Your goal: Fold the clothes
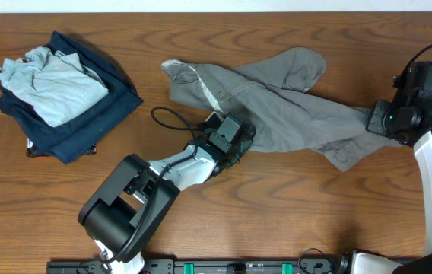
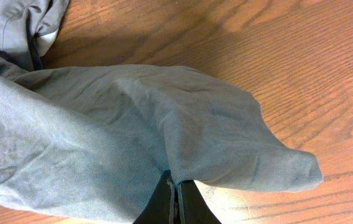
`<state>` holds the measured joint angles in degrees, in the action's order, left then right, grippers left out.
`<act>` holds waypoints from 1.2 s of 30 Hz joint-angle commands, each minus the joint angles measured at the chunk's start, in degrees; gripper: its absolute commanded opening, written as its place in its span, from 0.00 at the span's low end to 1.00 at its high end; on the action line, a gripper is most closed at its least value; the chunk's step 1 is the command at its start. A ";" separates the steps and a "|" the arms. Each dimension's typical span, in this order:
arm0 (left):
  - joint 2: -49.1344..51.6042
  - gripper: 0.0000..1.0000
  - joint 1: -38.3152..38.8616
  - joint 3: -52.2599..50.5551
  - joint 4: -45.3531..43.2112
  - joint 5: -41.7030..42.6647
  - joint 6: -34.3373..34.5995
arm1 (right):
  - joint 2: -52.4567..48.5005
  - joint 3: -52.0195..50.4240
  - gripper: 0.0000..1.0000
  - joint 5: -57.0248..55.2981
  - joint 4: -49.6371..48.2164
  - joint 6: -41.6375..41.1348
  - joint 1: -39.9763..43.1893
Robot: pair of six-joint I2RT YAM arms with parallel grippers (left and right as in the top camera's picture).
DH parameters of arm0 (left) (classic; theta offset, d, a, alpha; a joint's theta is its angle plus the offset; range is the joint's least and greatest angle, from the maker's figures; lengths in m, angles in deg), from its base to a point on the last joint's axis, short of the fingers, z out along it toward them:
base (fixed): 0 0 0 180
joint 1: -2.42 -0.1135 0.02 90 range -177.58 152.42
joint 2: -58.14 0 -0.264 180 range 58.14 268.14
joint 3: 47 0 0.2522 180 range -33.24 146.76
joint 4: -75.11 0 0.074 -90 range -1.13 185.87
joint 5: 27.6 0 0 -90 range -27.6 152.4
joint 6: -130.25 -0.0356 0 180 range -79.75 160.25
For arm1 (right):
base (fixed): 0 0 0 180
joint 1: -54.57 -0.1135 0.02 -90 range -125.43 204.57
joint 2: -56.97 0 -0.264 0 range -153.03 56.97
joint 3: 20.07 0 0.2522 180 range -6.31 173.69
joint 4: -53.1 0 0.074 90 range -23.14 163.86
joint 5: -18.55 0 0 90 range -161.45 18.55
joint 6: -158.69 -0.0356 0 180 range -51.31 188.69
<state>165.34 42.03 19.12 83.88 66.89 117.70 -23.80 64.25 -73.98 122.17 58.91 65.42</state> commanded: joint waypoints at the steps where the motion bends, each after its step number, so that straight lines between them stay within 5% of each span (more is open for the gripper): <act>1: -0.09 0.06 -1.27 -1.90 4.20 -1.09 -8.04 | 0.11 0.94 0.01 -2.10 0.17 0.85 0.85; 9: -17.22 0.06 -13.84 -1.90 28.30 -1.09 -23.96 | 0.11 0.94 0.05 1.55 1.51 0.92 1.16; 11: -21.29 0.06 -17.94 -1.90 31.52 -1.09 -25.59 | 0.11 0.94 0.11 6.97 3.80 0.87 1.11; 12: -23.65 0.06 -20.35 -1.90 32.85 -1.09 -26.56 | 0.09 0.94 0.24 9.57 5.33 0.87 1.09; 15: -27.63 0.06 -24.39 -1.90 34.86 -1.07 -28.39 | 0.09 0.92 0.47 11.58 10.05 -1.31 1.07; 24: -28.94 0.06 -25.51 -1.90 41.29 -1.11 -29.88 | 0.17 -3.26 0.53 17.90 20.72 -2.23 -1.14; 32: -28.85 0.06 -25.51 -1.90 41.33 -1.09 -29.88 | 0.20 -20.44 0.58 24.63 11.02 -10.47 -9.14; 36: -28.85 0.06 -25.51 -1.90 41.46 -1.09 -30.29 | 0.20 -26.38 0.71 29.46 8.26 -12.09 -11.06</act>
<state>136.14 16.68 17.70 124.90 66.48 88.39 -23.78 40.39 -49.76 131.15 50.16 55.78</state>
